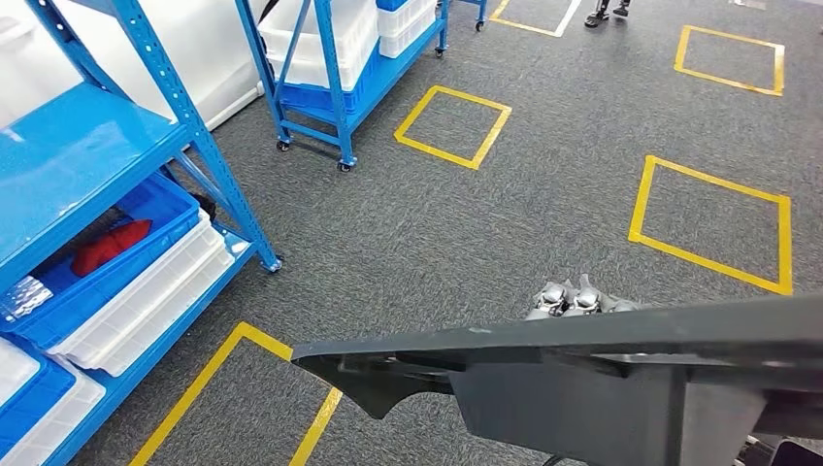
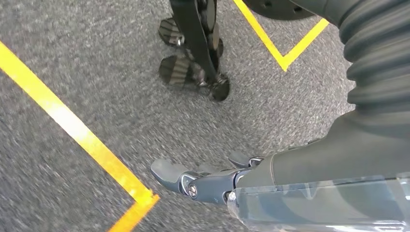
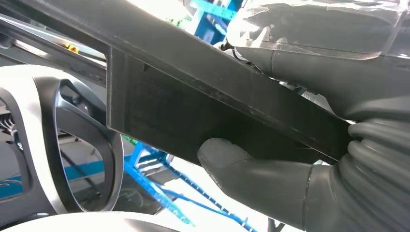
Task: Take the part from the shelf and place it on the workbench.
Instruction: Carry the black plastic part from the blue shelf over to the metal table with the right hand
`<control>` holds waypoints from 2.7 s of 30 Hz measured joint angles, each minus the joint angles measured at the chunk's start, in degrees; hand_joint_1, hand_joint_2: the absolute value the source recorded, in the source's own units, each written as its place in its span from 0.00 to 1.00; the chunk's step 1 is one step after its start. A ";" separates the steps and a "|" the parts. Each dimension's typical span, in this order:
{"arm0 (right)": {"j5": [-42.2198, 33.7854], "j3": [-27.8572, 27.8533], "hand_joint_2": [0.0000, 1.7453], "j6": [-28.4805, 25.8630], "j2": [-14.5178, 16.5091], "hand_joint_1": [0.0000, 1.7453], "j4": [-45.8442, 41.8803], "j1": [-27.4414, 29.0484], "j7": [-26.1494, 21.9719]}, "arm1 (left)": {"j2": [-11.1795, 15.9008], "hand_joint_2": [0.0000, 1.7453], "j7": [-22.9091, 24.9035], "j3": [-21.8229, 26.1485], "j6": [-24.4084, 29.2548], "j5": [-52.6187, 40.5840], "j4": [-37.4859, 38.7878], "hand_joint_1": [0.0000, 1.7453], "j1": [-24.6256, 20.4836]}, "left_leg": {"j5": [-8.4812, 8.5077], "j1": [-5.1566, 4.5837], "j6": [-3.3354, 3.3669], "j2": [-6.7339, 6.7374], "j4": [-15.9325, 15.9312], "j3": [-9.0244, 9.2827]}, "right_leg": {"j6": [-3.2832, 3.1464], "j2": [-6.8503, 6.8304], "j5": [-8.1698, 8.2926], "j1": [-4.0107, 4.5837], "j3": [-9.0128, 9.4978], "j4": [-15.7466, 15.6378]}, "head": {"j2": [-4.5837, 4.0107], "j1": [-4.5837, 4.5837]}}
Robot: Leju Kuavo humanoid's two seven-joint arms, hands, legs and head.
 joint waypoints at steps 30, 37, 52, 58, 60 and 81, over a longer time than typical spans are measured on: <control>-3.44 -0.99 1.00 1.98 -0.12 1.00 6.64 -4.23 0.01 | -2.14 1.00 2.08 0.52 0.50 -0.96 0.00 0.00 0.30 | -1.42 -0.11 -0.06 0.56 3.29 -2.05 | 0.05 -0.18 0.27 0.00 -0.30 -0.38 | 0.00 0.00; -6.46 -0.32 1.00 1.51 -2.04 1.00 7.92 -7.50 1.28 | -2.61 1.00 1.32 0.53 0.07 -0.50 0.00 0.00 -0.05 | 3.38 0.02 1.80 -1.85 -8.40 2.72 | 2.24 2.90 0.16 -0.23 -1.61 0.90 | 0.00 0.02; -11.04 5.32 1.00 -1.62 -2.31 1.00 11.44 -16.00 6.03 | -3.49 1.00 -0.44 1.21 -0.03 0.92 0.00 0.00 -0.42 | 2.44 -0.70 0.86 6.62 -8.83 3.79 | 1.09 -6.56 -0.27 0.43 -0.37 -0.43 | 0.00 0.01; -11.12 7.05 1.00 -1.67 -2.12 1.00 11.90 -17.27 5.40 | -3.71 1.00 -0.35 1.84 0.72 1.56 0.00 0.00 0.00 | -4.79 -0.37 0.16 1.28 7.74 -4.23 | -0.01 -2.37 0.03 0.11 -0.03 -0.83 | 0.00 0.00; -10.61 7.57 1.00 -2.22 -2.12 1.00 11.68 -17.38 5.40 | -3.71 1.00 -0.34 1.97 0.84 1.46 0.00 0.00 0.08 | -1.84 -0.30 0.26 0.95 5.30 -3.76 | 0.09 -0.75 -0.09 0.09 0.10 -0.59 | 0.00 0.00; -8.06 10.75 1.00 -9.17 -1.84 1.00 9.55 -16.92 3.94 | -4.00 1.00 -0.56 2.07 0.45 0.33 0.00 0.00 -0.33 | 3.24 -0.75 1.46 6.64 -9.22 3.44 | 1.65 -7.62 -0.56 0.71 0.04 -0.65 | 0.00 0.02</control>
